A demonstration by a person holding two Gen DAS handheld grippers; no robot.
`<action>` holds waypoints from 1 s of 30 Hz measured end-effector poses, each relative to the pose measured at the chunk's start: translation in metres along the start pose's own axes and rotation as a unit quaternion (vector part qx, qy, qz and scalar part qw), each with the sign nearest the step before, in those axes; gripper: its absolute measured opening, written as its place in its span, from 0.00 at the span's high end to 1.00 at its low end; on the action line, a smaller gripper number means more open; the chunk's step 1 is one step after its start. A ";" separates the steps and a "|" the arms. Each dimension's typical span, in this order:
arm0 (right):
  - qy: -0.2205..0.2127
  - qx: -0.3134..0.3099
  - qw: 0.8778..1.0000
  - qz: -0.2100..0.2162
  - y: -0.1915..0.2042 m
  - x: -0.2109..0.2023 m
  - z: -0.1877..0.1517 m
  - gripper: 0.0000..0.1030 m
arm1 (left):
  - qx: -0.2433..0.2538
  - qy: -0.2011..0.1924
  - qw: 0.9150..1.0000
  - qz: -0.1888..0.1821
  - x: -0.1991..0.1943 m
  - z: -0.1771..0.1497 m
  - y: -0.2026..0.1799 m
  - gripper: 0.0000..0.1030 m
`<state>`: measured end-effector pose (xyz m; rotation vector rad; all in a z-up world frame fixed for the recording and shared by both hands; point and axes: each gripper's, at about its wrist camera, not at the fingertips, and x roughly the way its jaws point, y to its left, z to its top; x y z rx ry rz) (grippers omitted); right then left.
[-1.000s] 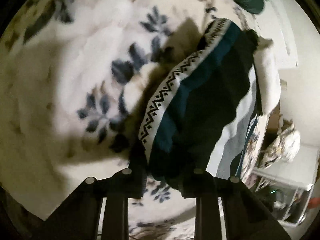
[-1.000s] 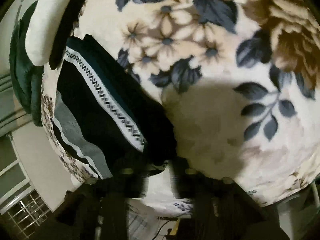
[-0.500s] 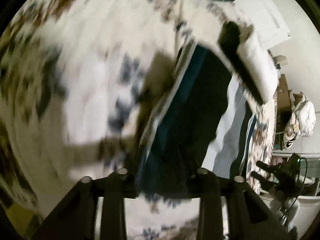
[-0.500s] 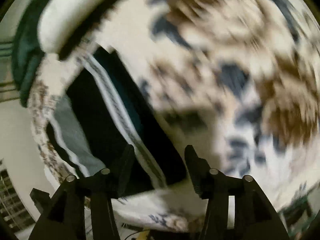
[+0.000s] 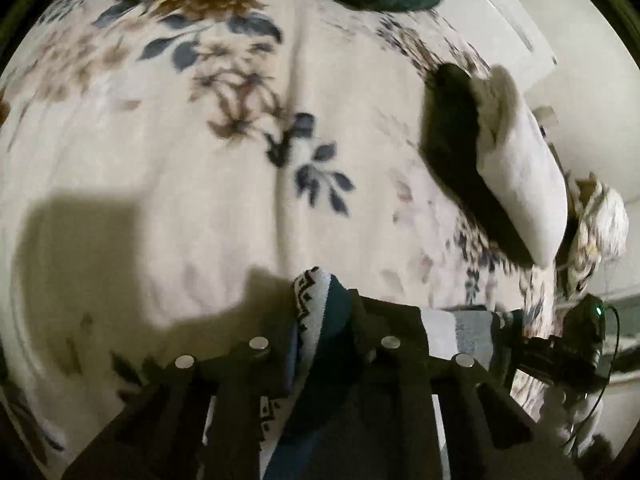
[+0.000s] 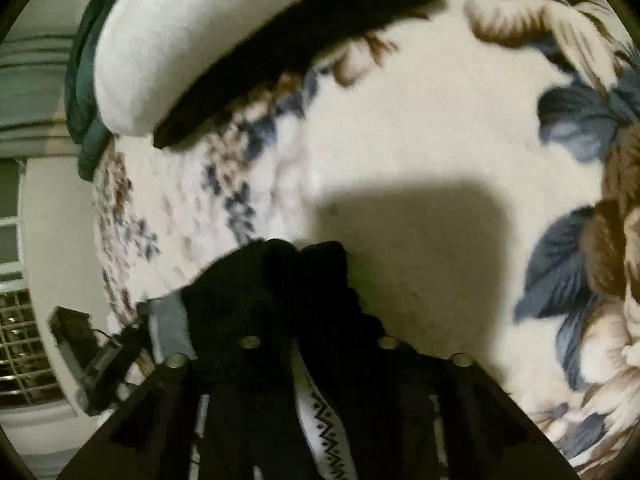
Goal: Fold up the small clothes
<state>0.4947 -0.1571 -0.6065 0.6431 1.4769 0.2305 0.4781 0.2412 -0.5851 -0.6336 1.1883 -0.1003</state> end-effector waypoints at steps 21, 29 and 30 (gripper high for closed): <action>0.162 0.020 0.976 0.146 -0.054 0.034 -0.058 0.32 | -0.061 0.079 0.984 -0.148 -0.013 -0.085 0.051 0.35; 0.176 -0.003 0.963 0.204 -0.016 0.074 -0.060 0.25 | -0.054 0.057 0.979 -0.190 0.010 -0.071 0.024 0.39; 0.175 -0.007 0.964 0.199 -0.013 0.074 -0.060 0.28 | -0.049 0.050 0.980 -0.186 0.007 -0.069 0.020 0.63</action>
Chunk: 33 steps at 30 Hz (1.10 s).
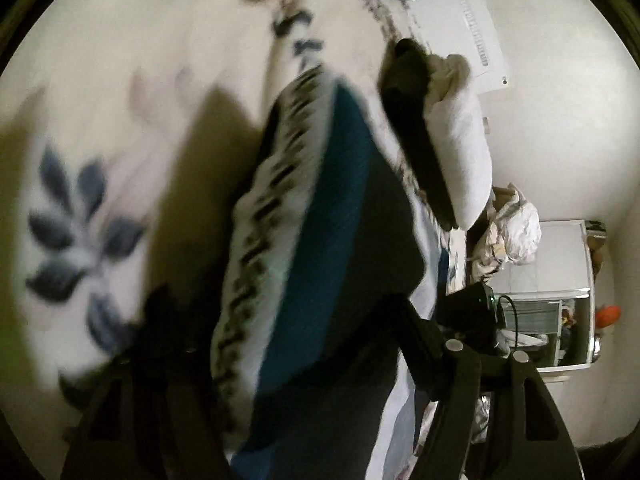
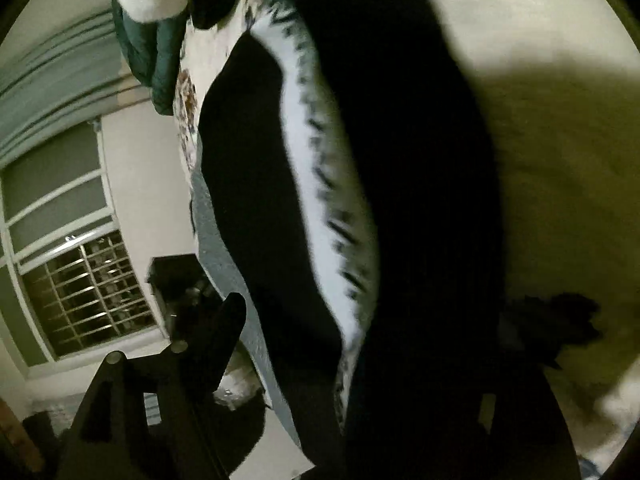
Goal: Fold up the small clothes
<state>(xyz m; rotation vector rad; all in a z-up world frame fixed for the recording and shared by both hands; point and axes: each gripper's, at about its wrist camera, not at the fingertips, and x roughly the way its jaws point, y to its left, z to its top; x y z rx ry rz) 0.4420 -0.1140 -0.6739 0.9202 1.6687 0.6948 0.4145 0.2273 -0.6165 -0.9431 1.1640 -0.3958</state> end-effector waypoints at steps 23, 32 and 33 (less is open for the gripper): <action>-0.204 -0.044 0.976 -0.059 0.176 -0.195 0.026 0.74 | 0.172 -0.028 0.985 0.017 0.012 0.140 -0.249 0.81; -0.256 -0.032 0.963 -0.080 0.194 -0.280 0.152 0.74 | 0.230 -0.022 0.969 0.086 0.096 0.226 -0.304 0.79; -0.256 -0.029 0.963 -0.084 0.192 -0.281 0.164 0.74 | 0.234 -0.018 0.967 0.099 0.104 0.230 -0.301 0.79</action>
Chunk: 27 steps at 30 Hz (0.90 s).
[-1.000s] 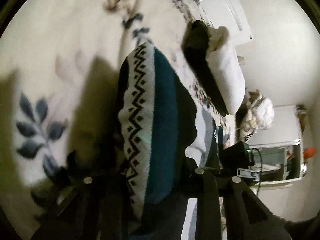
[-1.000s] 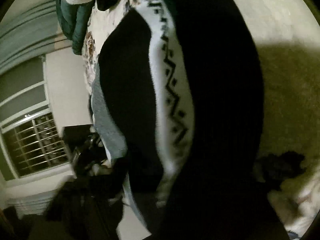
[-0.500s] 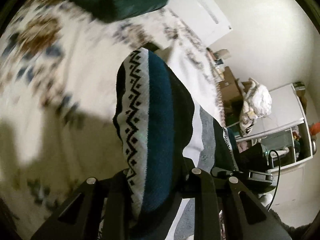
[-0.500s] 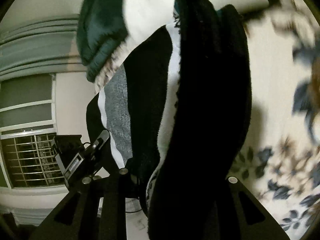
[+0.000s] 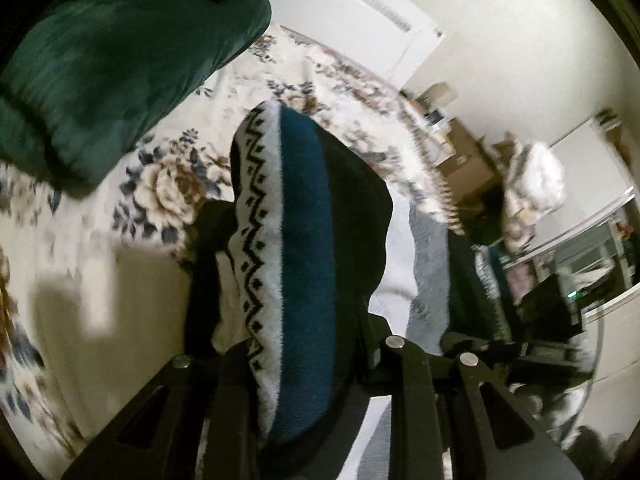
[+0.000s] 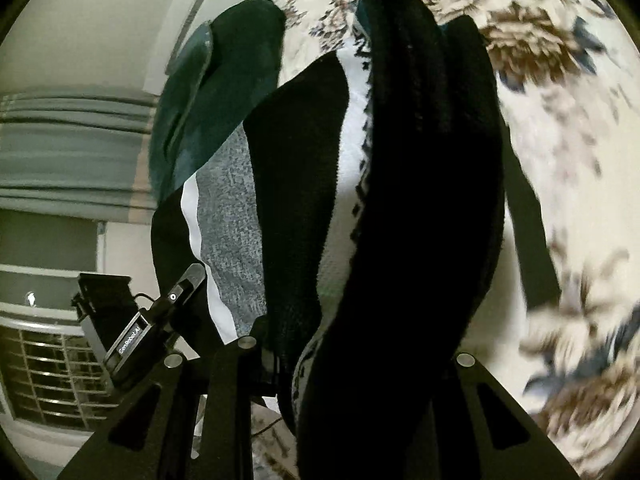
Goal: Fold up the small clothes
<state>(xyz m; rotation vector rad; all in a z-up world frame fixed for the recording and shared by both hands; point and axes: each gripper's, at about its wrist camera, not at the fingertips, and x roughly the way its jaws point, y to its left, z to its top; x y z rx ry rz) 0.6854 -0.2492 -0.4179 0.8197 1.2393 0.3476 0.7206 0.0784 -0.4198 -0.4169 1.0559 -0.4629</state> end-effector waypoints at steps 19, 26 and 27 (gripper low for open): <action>-0.064 -0.094 0.946 -0.304 0.039 0.002 -0.005 0.00 | 0.101 -0.029 0.967 0.231 -0.002 -0.009 -0.030 0.06; -0.126 -0.131 0.900 -0.396 0.059 -0.032 -0.076 0.00 | 0.098 -0.037 0.966 0.235 -0.039 -0.041 -0.062 0.02; -0.127 -0.134 0.898 -0.400 0.063 -0.034 -0.084 0.00 | 0.098 -0.039 0.965 0.239 -0.044 -0.045 -0.067 0.02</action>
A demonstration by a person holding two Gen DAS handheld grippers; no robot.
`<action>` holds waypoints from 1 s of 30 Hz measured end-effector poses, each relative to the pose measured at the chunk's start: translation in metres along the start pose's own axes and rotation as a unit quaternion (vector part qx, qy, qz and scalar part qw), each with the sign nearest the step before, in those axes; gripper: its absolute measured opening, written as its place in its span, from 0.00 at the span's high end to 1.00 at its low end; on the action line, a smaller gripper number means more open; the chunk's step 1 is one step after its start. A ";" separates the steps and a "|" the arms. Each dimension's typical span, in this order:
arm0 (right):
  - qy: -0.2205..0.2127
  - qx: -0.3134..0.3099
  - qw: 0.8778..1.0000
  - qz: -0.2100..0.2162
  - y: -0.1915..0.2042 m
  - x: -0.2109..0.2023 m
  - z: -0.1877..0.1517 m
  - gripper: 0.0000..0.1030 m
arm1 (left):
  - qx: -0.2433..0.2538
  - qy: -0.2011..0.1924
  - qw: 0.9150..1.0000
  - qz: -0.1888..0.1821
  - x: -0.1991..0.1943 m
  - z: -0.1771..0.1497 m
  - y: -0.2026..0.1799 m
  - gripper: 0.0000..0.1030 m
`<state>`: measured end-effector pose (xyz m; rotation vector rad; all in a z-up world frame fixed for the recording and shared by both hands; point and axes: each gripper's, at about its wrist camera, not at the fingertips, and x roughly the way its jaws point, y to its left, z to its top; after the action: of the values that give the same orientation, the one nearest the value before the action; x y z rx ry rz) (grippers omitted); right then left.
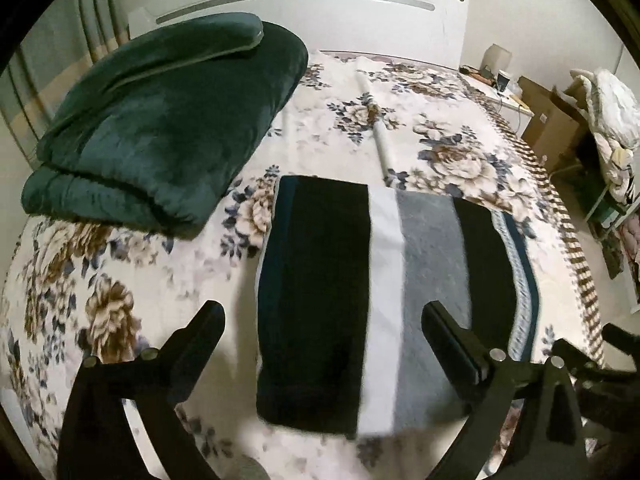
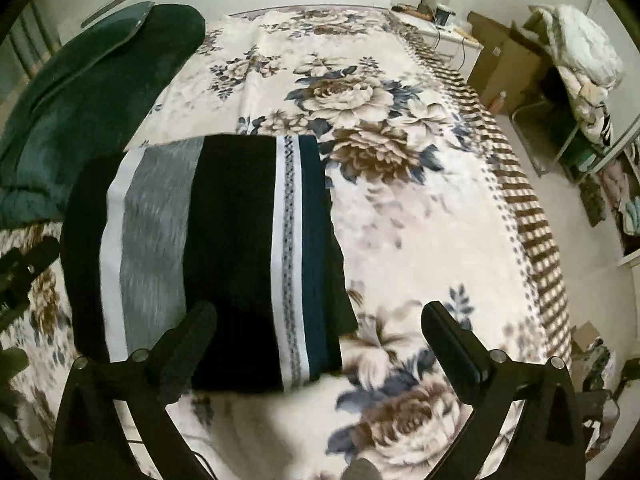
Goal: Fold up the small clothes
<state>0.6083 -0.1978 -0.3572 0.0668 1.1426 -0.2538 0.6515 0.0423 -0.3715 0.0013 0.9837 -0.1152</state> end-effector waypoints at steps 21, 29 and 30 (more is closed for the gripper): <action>-0.162 0.007 0.984 -0.077 -0.026 -0.312 -0.104 0.00 | 0.000 -0.070 0.998 0.001 -0.262 -0.054 -0.024 0.02; -0.209 0.007 0.976 -0.062 -0.031 -0.432 -0.158 0.00 | 0.007 -0.098 0.995 0.000 -0.357 -0.081 -0.027 0.02; -0.214 0.008 0.975 -0.059 -0.032 -0.446 -0.165 0.00 | 0.007 -0.101 0.995 0.000 -0.368 -0.085 -0.026 0.02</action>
<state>0.2799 -0.1247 -0.0192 -0.0423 0.7164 -0.3640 0.3768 0.0564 -0.1115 0.0020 0.7815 -0.1204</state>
